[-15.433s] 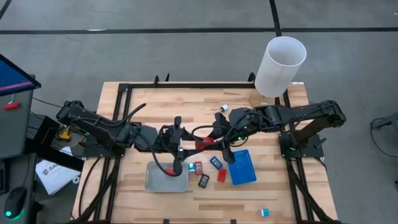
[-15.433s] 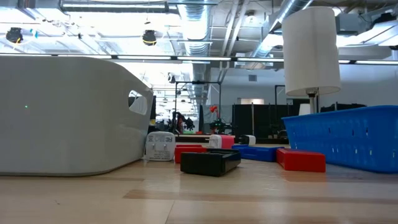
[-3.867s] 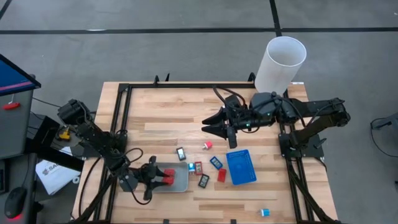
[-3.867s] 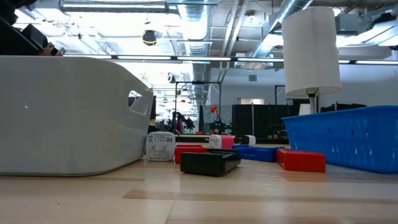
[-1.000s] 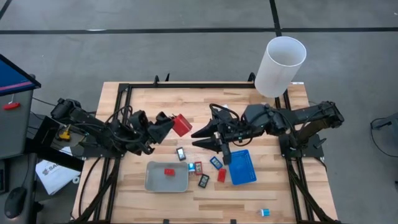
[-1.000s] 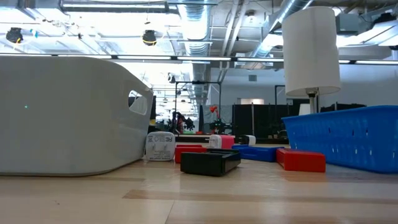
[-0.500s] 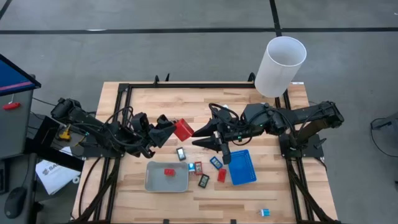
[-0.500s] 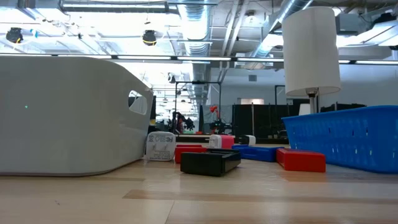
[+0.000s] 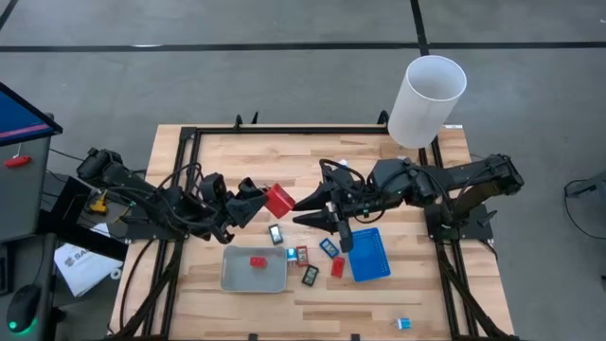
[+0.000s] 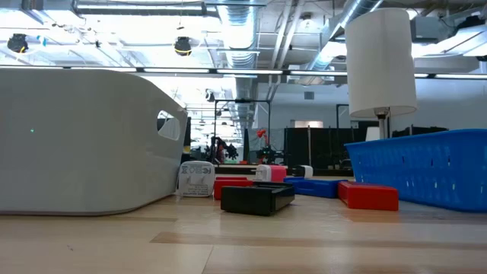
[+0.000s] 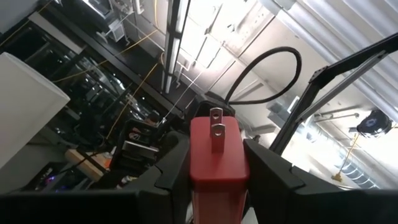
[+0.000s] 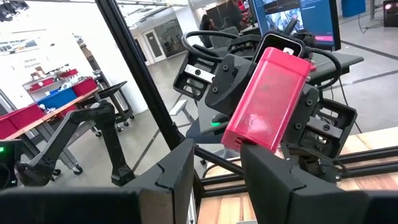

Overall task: Pick & Place Office items
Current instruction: Put the red charger adapter into the gray bin

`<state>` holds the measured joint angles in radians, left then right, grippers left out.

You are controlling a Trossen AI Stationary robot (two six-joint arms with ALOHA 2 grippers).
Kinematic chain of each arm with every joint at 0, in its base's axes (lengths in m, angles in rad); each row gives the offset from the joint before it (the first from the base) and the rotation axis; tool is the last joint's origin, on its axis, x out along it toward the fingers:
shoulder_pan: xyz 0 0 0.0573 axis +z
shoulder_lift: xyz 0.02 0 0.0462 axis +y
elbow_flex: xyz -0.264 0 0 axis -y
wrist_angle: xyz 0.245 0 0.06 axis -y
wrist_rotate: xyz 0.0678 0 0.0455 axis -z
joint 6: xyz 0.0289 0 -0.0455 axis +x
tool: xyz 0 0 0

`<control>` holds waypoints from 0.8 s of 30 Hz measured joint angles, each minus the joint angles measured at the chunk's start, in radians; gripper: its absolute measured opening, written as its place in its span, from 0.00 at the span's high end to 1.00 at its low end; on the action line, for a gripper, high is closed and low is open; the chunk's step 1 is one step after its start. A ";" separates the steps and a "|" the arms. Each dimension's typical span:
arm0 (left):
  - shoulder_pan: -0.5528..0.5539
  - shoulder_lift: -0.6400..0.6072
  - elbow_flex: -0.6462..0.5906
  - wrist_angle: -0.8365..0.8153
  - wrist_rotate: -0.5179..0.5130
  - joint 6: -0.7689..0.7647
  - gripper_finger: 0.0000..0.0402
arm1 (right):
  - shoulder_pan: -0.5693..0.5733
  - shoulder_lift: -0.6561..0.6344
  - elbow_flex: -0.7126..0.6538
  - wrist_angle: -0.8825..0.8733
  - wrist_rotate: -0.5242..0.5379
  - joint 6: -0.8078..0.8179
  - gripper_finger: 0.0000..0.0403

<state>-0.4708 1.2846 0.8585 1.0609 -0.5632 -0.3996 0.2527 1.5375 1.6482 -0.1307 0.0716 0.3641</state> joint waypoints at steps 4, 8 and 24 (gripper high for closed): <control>-0.017 0.000 0.000 -0.025 -0.012 -0.001 0.71 | 0.000 -0.001 0.000 -0.001 -0.001 0.001 0.68; -0.027 0.000 0.000 -0.029 -0.023 0.000 0.71 | 0.000 -0.002 0.000 0.004 0.000 0.002 0.68; -0.028 -0.172 -0.006 -0.332 -0.131 0.185 0.71 | 0.012 -0.020 0.003 -0.006 0.025 0.007 0.68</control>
<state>-0.4992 1.1125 0.8520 0.7285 -0.6942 -0.2149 0.2650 1.5172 1.6512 -0.1364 0.0963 0.3715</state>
